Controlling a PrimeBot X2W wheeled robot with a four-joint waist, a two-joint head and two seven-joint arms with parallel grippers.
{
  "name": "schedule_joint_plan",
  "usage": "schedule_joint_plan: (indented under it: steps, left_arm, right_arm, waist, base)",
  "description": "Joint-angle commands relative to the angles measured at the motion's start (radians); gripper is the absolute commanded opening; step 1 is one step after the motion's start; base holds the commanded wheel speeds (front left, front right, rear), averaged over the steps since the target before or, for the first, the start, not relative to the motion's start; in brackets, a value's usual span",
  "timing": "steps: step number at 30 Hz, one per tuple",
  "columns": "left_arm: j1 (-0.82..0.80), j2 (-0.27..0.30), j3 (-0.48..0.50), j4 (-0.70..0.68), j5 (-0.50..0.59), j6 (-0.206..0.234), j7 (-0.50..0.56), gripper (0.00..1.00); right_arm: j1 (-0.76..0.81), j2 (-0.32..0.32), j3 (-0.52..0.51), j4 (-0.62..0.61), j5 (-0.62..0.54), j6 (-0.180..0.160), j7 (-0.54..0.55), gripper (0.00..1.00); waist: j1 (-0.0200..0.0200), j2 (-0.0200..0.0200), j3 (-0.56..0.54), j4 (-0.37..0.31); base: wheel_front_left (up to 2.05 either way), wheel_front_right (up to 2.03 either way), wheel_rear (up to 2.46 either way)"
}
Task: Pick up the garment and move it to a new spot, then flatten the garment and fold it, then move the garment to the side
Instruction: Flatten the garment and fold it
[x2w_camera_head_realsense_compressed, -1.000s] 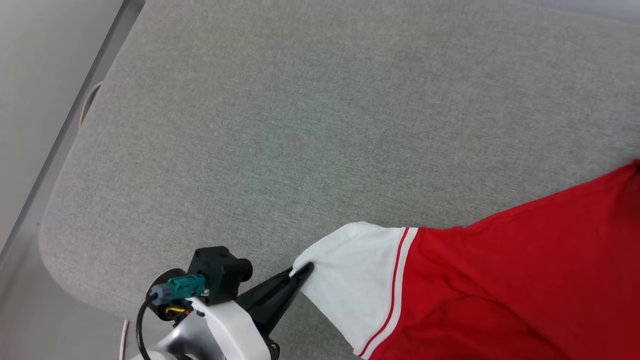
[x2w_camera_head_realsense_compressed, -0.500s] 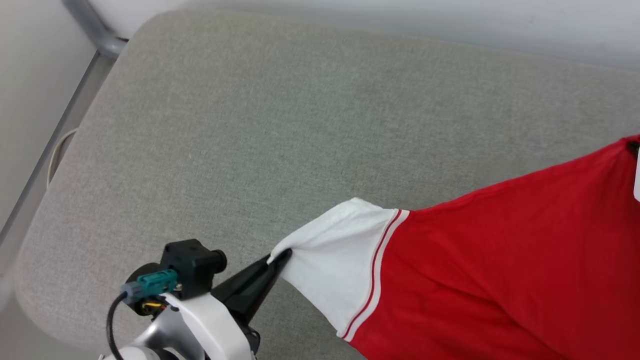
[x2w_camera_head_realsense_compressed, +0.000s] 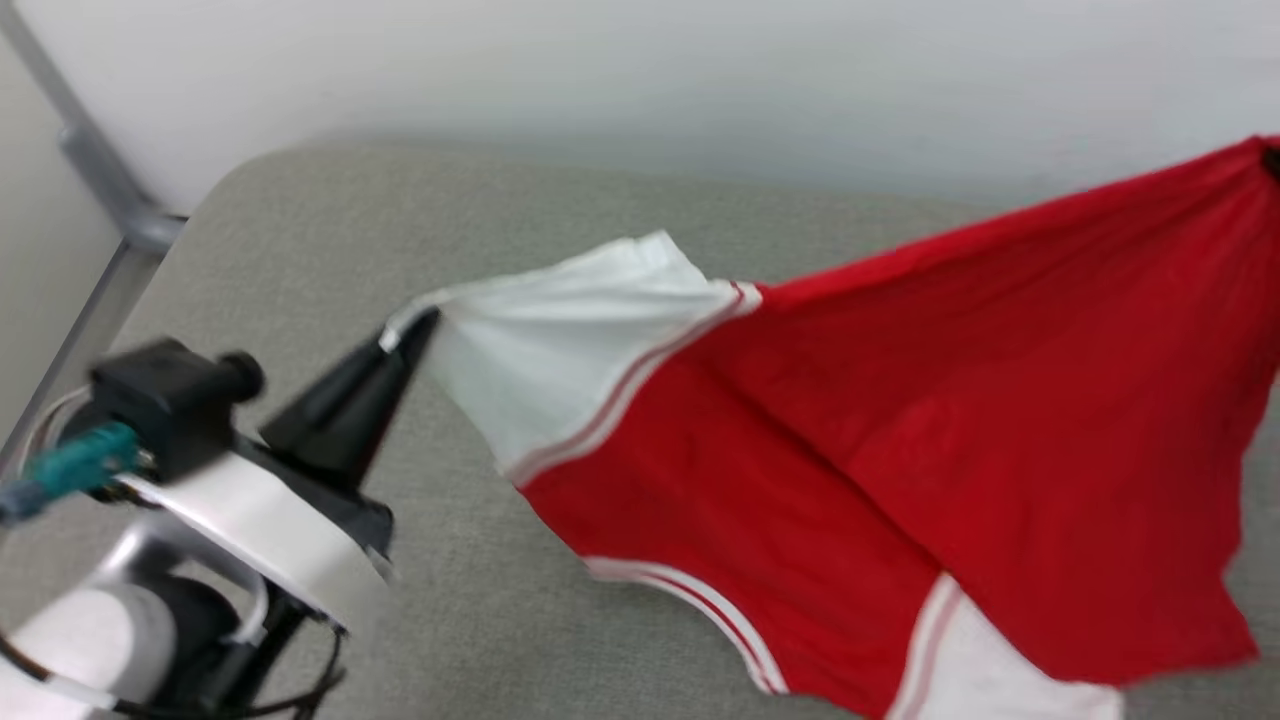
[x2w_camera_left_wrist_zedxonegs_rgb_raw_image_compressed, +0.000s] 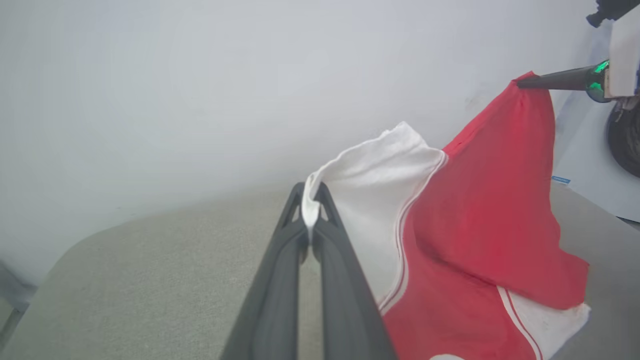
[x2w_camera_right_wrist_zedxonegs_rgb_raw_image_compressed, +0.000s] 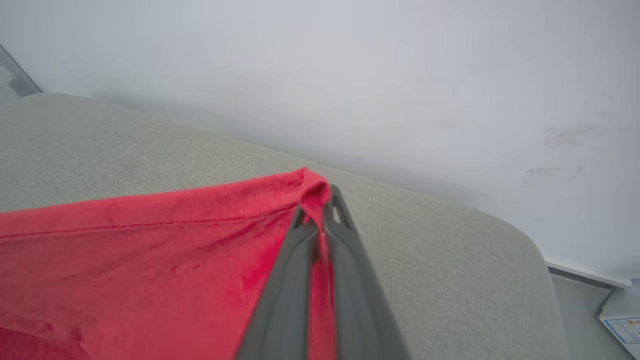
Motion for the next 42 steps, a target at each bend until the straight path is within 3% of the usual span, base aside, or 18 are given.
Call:
schedule_joint_plan:
  steps: [1, 11, 23, 32, 42]
  left_arm:
    - [-0.025, 0.010, 0.024, -0.004, -0.007, 0.007, -0.007, 0.00]
    - [-0.184, 0.049, 0.147, 0.012, 0.013, 0.020, -0.019, 0.00]
    - [-0.404, 0.069, 0.198, 0.064, 0.082, 0.009, -0.020, 0.00]
    - [-0.636, 0.088, 0.201, 0.150, 0.128, -0.061, 0.011, 0.00]
    - [-0.964, 0.106, 0.161, 0.363, 0.190, -0.213, 0.074, 0.00]
  right_arm:
    - [-0.017, -0.005, 0.001, -0.024, 0.008, -0.001, -0.009, 0.00]
    - [-0.064, 0.003, 0.001, -0.175, 0.037, -0.001, -0.018, 0.00]
    - [-0.127, 0.012, -0.017, -0.292, 0.039, -0.001, -0.034, 0.00]
    - [-0.212, 0.004, -0.055, -0.328, 0.029, -0.001, -0.045, 0.00]
    - [-0.430, -0.026, -0.038, -0.238, -0.026, -0.001, -0.105, 0.00]
  waist:
    - [0.0001, -0.0001, -0.031, -0.037]
    - [0.0001, -0.0001, -0.052, -0.124]
    - [0.0001, -0.0001, -0.016, -0.180]
    - [0.0001, -0.0001, 0.099, -0.195]
    - [0.0001, -0.0001, 0.319, -0.189]
  base:
    - [0.00, 0.00, 0.00]
    - [0.00, 0.00, 0.00]
    - [0.00, 0.00, 0.00]
    - [0.00, 0.00, 0.00]
    - [0.00, 0.00, 0.00]
